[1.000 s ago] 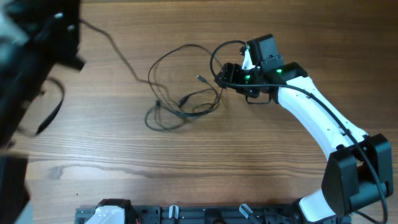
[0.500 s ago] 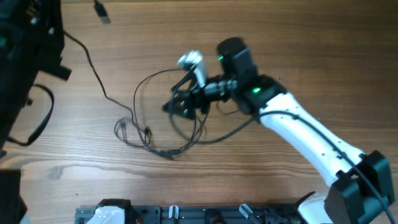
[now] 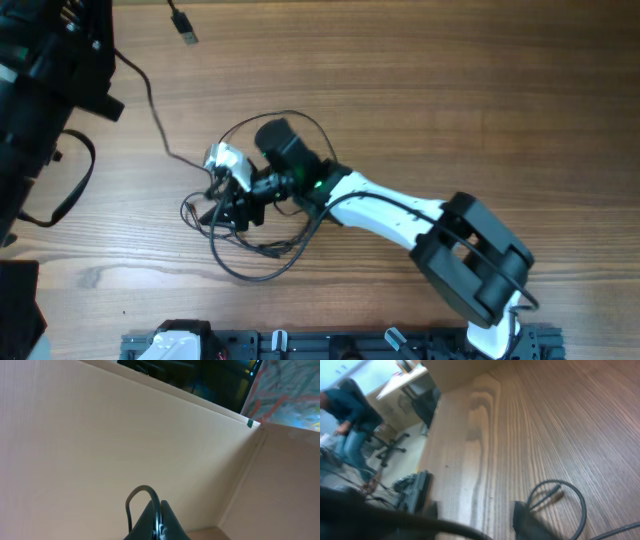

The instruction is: Untangle cables

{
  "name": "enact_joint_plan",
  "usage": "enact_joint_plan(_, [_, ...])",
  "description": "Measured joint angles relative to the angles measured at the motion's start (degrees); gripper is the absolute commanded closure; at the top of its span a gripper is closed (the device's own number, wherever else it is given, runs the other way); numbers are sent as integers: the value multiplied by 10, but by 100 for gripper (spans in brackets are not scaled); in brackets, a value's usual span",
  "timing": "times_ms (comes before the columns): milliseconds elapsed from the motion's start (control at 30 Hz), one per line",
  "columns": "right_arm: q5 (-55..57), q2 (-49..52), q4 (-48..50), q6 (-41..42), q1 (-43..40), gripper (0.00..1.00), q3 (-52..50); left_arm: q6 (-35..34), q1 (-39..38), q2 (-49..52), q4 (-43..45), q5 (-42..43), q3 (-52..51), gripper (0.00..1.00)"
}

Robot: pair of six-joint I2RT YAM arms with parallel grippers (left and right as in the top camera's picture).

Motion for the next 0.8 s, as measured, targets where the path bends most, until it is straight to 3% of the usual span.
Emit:
enact_joint_plan(233, [35,-12,-32,74,-48,95,0,0,0,3,-65,0,0,96])
enact_joint_plan(400, [73,-141,-156,116,-118,96,-5,-9,16,23,-137,-11,0,96])
enact_joint_plan(600, [213,-358,-273,152,-150,96,-4,-12,22,83,-253,-19,0,96])
enact_joint_plan(800, [420,-452,-410,230,-156,96,1,3,21,146,-325,-21,0,96])
